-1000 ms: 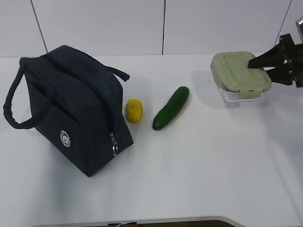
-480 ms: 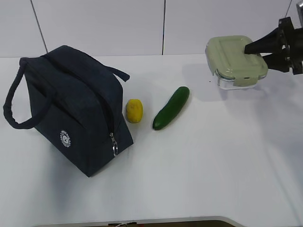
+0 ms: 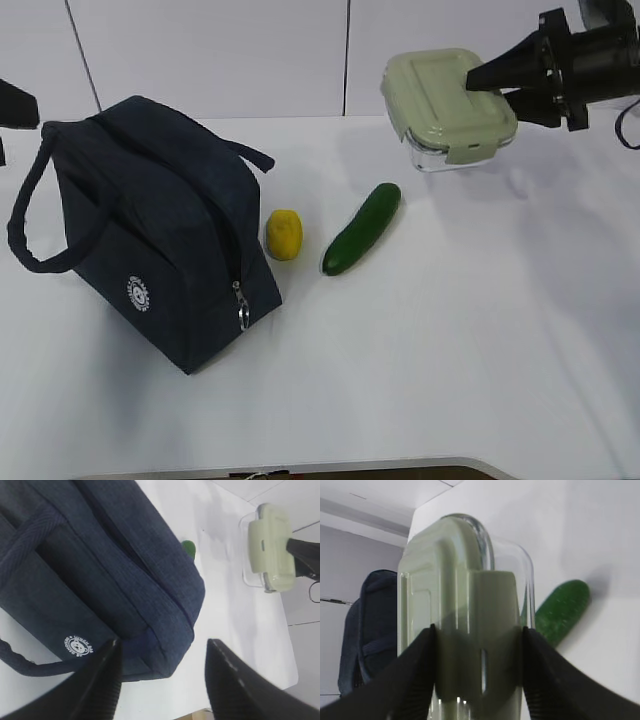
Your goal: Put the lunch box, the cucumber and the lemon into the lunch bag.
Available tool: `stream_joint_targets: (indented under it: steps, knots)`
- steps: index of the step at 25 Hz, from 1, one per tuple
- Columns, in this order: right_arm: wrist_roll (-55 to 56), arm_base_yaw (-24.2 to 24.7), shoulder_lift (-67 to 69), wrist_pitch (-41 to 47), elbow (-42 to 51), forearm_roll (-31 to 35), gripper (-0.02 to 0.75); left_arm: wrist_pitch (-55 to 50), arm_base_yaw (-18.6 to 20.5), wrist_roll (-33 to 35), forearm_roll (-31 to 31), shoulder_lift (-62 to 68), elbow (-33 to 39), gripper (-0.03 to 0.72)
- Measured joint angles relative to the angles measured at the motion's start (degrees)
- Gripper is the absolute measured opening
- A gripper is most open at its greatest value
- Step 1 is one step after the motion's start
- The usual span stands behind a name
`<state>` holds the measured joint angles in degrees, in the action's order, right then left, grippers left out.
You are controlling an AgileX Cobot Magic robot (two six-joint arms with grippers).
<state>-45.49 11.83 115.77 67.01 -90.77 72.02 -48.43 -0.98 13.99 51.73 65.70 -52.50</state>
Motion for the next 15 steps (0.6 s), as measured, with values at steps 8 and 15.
stream_joint_targets:
  steps: [8,15]
  knots:
    - [1.2,-2.6,0.0,0.3,-4.8,0.6,0.385,2.6,0.0,0.3,0.6,5.8,0.0,0.384]
    - [1.4,-5.2,0.0,0.5,-5.2,2.4,0.385,5.1,0.0,3.5,5.7,9.8,0.0,0.384]
